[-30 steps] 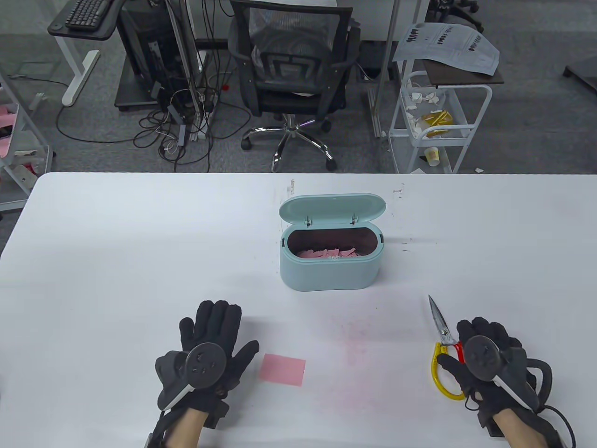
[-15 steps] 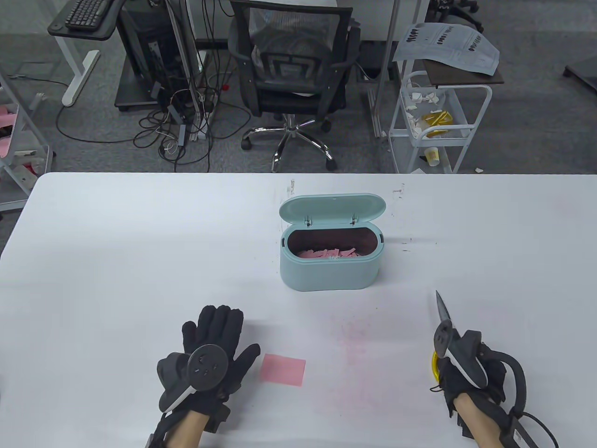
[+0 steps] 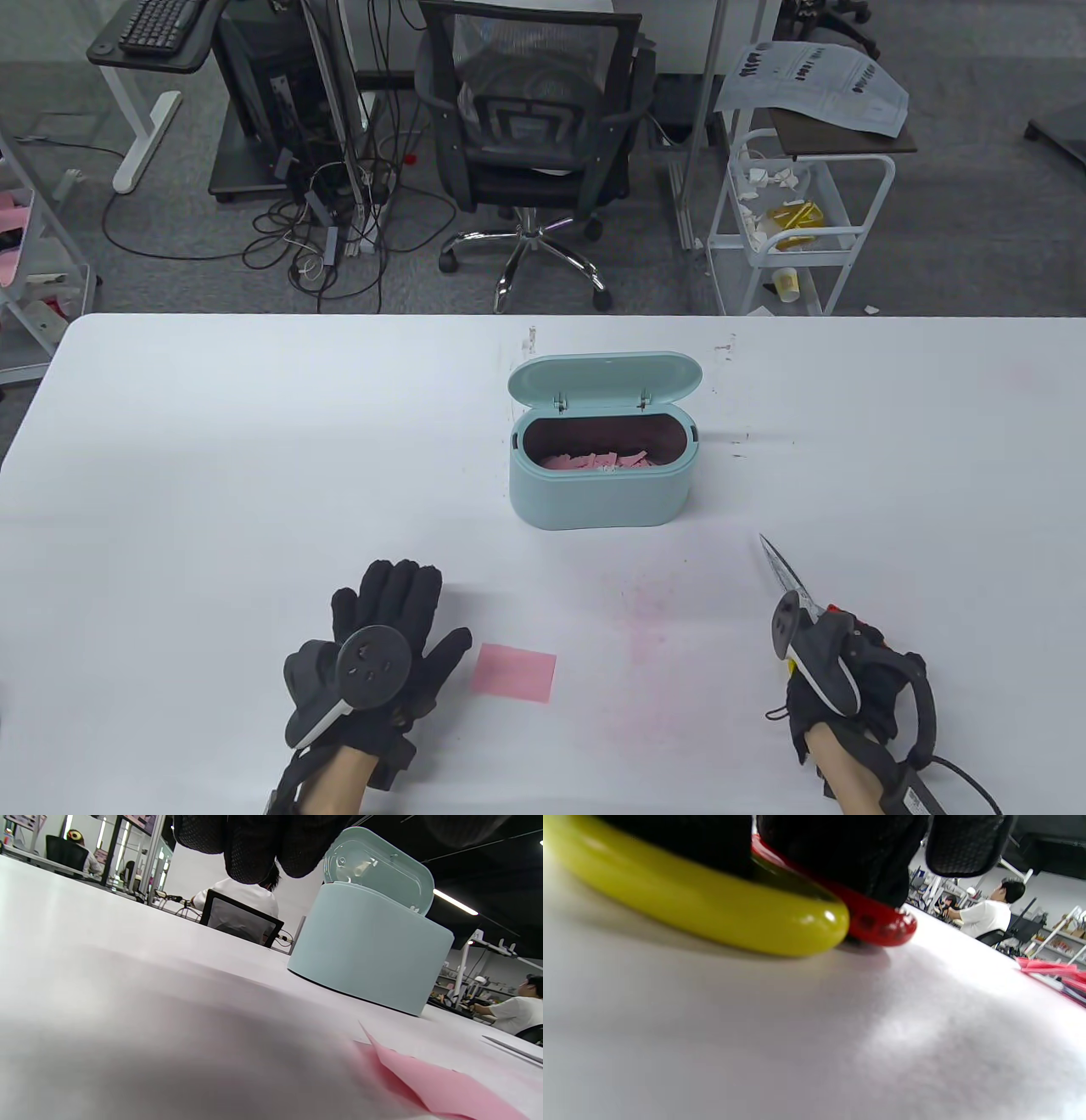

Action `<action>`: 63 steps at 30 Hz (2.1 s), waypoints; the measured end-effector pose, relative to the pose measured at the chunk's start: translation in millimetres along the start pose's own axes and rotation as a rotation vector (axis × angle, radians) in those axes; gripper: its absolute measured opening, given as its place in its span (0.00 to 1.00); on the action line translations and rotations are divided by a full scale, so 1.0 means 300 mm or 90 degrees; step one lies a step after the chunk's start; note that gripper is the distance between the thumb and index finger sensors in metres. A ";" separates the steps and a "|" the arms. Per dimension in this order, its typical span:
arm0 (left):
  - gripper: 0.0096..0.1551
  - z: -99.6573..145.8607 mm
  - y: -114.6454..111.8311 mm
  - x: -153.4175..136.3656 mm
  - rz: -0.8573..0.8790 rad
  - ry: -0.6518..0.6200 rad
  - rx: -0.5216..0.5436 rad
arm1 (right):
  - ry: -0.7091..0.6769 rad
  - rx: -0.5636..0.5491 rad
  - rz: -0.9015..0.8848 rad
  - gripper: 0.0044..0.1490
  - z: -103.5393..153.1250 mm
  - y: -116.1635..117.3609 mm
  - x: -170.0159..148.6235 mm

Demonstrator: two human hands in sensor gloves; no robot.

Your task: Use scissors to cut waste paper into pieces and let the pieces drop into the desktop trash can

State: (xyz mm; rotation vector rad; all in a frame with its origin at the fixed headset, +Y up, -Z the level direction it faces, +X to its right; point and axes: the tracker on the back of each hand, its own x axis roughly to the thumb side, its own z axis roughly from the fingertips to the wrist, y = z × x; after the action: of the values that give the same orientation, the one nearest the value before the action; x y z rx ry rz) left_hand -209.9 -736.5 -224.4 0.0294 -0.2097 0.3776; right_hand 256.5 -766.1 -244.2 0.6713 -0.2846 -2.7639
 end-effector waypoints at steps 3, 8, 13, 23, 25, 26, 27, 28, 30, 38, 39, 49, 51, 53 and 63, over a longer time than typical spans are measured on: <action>0.50 -0.001 0.000 -0.002 0.025 0.001 0.003 | -0.009 0.008 -0.071 0.48 -0.015 0.008 -0.044; 0.50 -0.001 0.003 -0.002 0.015 0.006 0.005 | -0.022 0.044 -0.231 0.49 -0.035 0.018 -0.134; 0.50 -0.003 0.002 -0.002 0.018 0.004 0.005 | -0.032 0.010 -0.347 0.50 -0.035 0.027 -0.180; 0.50 -0.007 -0.002 -0.007 0.018 0.018 -0.002 | -0.272 0.113 -0.775 0.44 0.011 -0.102 -0.114; 0.50 -0.006 -0.002 -0.007 0.017 0.020 -0.002 | -0.338 0.155 -0.845 0.44 0.021 -0.129 -0.086; 0.50 -0.005 -0.002 -0.007 0.015 0.021 -0.001 | -0.384 0.153 -0.889 0.45 0.025 -0.147 -0.068; 0.49 -0.005 -0.003 -0.006 0.014 0.021 0.001 | -0.417 0.158 -0.908 0.45 0.025 -0.161 -0.054; 0.49 -0.005 -0.003 -0.007 0.013 0.022 0.003 | -0.455 0.181 -0.924 0.45 0.029 -0.178 -0.037; 0.49 -0.004 -0.006 -0.007 0.014 0.024 0.003 | -0.497 0.186 -0.978 0.45 0.030 -0.196 -0.006; 0.49 -0.004 -0.017 -0.010 0.011 0.039 0.003 | -0.522 0.181 -1.065 0.46 -0.014 -0.137 0.098; 0.49 -0.005 -0.017 -0.009 0.011 0.039 0.000 | -0.509 0.202 -1.070 0.46 -0.015 -0.128 0.093; 0.46 0.004 0.002 -0.002 0.008 0.051 0.022 | -0.495 0.167 -1.067 0.47 -0.016 -0.096 0.043; 0.46 0.003 0.001 -0.002 0.007 0.054 0.020 | -0.495 0.159 -1.063 0.47 -0.012 -0.098 0.044; 0.46 0.004 0.000 0.001 0.005 0.062 0.022 | -0.498 0.159 -1.060 0.47 -0.010 -0.098 0.045; 0.45 -0.054 -0.104 0.121 -0.098 0.129 -0.161 | -0.470 0.146 -1.077 0.47 -0.005 -0.086 0.041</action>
State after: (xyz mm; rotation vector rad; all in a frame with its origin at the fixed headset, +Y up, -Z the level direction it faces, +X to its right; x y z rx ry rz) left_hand -162.2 -751.3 -232.4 -0.2403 -0.0526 0.1962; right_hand 241.1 -745.9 -257.2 -0.4926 -0.1783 -4.5745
